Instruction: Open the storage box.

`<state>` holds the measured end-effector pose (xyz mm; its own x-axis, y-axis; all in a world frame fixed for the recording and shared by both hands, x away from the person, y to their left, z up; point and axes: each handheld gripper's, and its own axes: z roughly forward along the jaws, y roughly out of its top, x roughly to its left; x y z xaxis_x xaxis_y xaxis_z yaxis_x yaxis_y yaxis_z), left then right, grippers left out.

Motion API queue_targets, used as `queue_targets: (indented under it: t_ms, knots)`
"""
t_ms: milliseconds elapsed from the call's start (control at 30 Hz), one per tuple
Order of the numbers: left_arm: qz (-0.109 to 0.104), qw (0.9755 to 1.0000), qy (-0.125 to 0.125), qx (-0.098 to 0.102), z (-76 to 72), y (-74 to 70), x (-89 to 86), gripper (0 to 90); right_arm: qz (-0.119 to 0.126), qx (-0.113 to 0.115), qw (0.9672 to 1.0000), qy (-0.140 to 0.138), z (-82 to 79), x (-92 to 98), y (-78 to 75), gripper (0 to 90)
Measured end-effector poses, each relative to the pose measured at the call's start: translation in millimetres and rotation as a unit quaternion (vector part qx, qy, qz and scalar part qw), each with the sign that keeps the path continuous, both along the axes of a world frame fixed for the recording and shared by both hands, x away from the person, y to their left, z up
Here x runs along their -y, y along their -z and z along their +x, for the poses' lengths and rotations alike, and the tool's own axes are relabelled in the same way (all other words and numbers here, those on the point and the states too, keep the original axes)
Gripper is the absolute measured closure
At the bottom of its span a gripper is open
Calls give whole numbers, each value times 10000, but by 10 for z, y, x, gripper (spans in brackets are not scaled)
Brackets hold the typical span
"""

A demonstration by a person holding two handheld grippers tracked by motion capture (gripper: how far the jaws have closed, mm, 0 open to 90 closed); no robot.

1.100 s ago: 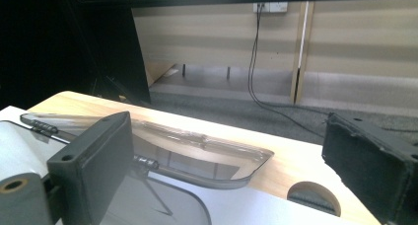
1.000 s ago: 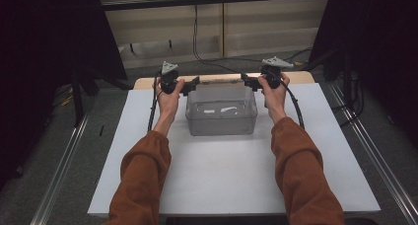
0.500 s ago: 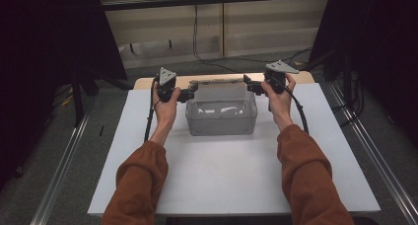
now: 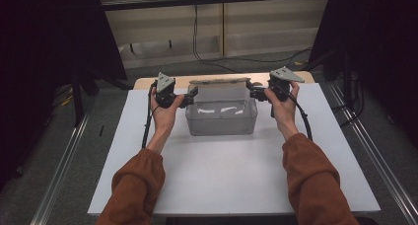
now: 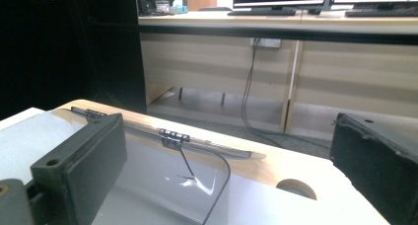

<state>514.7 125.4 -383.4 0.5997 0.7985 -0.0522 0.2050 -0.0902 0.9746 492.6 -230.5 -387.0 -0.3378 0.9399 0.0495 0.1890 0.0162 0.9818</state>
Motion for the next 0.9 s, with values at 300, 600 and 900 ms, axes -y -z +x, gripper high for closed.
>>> queue_targets:
  t_ms: [300,600,900]
  knots:
    - [-42,9998,81,172,-161,87,-96,27,-31,136,9999,34,-236,40,25,0]
    - [-150,9996,-48,243,-379,149,-206,30,6,321,9994,103,-488,110,40,1]
    - [-111,9995,47,298,-647,261,-252,30,-190,345,9991,179,-728,175,121,0]
